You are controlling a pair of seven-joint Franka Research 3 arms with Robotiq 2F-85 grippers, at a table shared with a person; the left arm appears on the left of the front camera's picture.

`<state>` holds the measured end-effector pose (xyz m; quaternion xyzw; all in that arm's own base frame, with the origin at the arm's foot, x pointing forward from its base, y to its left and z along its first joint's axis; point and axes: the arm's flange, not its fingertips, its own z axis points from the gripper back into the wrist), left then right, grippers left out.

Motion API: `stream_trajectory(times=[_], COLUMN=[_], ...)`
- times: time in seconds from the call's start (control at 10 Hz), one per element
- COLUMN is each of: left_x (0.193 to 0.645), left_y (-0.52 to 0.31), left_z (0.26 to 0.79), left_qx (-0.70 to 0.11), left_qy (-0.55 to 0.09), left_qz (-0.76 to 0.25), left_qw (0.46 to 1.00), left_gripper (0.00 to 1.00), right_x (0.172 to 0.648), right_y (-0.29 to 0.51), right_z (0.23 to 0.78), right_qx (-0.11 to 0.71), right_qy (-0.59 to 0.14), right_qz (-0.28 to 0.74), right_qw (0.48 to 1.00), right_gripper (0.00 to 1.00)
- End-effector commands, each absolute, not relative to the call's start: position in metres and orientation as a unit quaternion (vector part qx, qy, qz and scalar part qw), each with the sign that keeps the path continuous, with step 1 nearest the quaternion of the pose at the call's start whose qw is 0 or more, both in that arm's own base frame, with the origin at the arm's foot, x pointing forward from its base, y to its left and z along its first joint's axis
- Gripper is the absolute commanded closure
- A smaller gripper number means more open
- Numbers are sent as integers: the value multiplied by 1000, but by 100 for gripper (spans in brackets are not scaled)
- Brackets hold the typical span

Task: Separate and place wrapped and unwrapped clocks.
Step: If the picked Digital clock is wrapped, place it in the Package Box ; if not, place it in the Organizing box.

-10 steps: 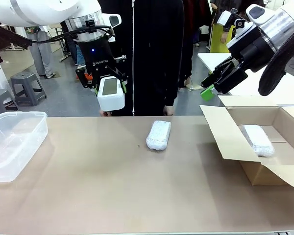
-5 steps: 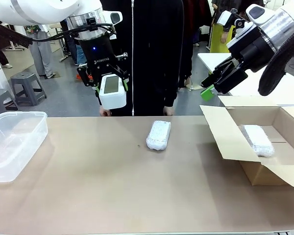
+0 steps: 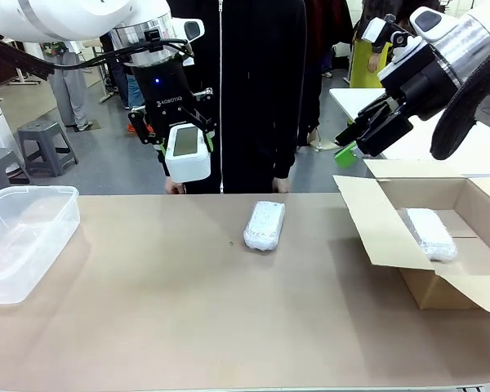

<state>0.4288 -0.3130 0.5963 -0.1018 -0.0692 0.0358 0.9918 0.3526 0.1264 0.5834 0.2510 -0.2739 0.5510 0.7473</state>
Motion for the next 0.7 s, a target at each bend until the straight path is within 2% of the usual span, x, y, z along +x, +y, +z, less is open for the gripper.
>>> stream_trajectory(times=[0.0, 0.2, 0.3, 0.4, 0.6], left_x=[428, 428, 429, 429, 431], left_y=[-312, -312, -313, -293, -223], left_z=[600, 600, 596, 604, 632], left_qx=[-101, -101, -102, -88, -53], left_qy=[-79, -79, -69, -102, -112], left_qz=[41, 41, 36, 37, 45], left_qw=[991, 991, 992, 990, 991], left_gripper=[39, 39, 21, 21, 21], right_x=[353, 353, 353, 353, 353], right_y=[126, 126, 126, 126, 126], right_z=[584, 584, 584, 584, 584], right_qx=[253, 253, 253, 253, 253], right_qy=[-274, -274, -274, -274, -274], right_qz=[558, 558, 558, 558, 558], right_qw=[741, 741, 741, 741, 741], right_gripper=[0, 0, 0, 0, 0])
